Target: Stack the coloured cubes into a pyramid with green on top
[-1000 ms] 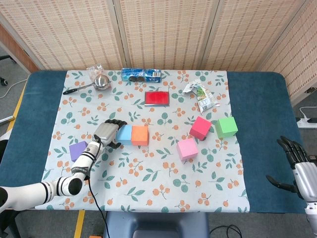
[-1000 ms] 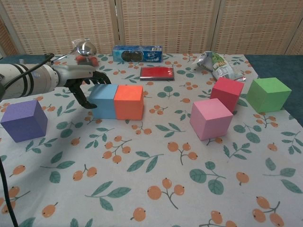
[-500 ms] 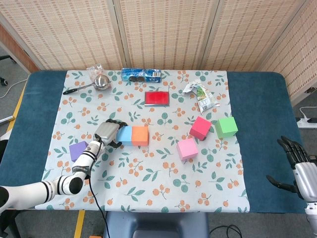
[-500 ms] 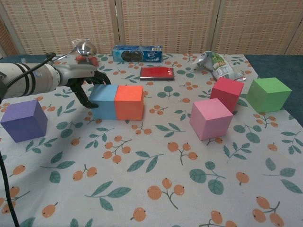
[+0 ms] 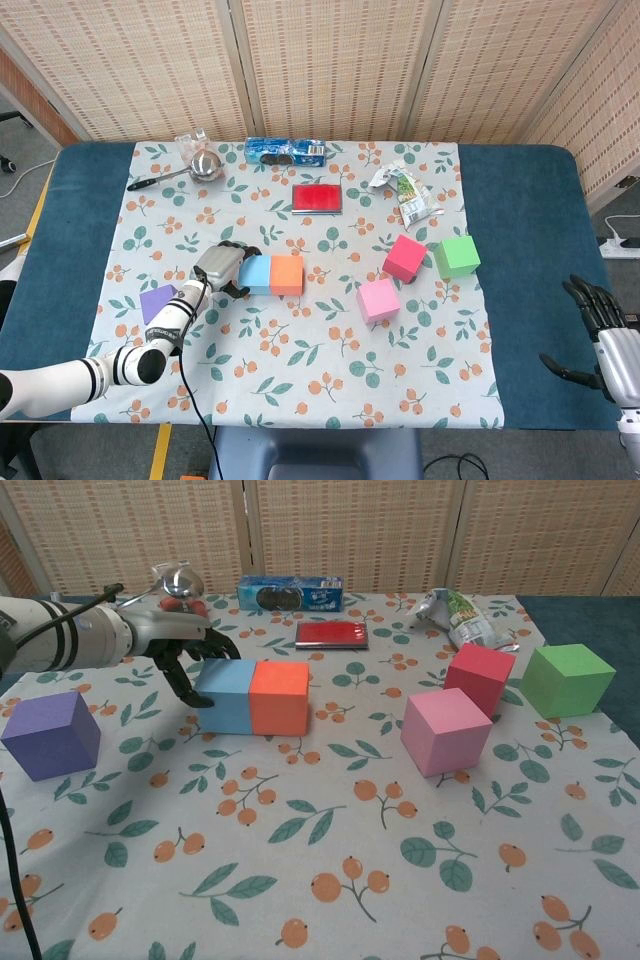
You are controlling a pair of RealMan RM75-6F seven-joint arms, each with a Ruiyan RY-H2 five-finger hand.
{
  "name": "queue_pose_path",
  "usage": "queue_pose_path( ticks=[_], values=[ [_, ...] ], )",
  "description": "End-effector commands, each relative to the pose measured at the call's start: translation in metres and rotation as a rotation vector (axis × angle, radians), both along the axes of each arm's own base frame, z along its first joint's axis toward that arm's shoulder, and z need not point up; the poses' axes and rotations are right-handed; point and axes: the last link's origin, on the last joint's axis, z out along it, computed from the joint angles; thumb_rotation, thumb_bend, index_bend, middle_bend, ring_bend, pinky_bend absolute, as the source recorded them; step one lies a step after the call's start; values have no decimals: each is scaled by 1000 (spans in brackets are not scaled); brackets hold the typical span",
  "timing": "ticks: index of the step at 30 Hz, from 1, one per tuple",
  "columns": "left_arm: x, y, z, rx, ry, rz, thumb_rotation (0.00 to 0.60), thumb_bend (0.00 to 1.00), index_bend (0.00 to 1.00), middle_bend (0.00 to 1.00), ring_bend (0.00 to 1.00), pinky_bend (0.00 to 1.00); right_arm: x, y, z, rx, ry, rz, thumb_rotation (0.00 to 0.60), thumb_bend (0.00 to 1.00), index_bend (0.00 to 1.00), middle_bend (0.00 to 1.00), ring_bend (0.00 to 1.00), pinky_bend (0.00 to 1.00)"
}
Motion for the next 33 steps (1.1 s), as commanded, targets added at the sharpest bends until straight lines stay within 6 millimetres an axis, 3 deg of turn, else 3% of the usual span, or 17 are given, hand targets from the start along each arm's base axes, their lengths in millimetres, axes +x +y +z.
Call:
queue_pose_path(
  ticks=[1, 33],
  values=[
    [0, 0, 0, -3, 1, 2, 600, 312, 229, 252, 179, 129, 0, 0, 0, 0, 0, -1, 600, 0, 0, 0, 0, 0],
    [-5, 3, -3, -21, -28, 21, 600, 312, 206, 236, 168, 116, -1, 1, 0, 1, 4, -12, 600, 0, 0, 0, 0, 0]
  ],
)
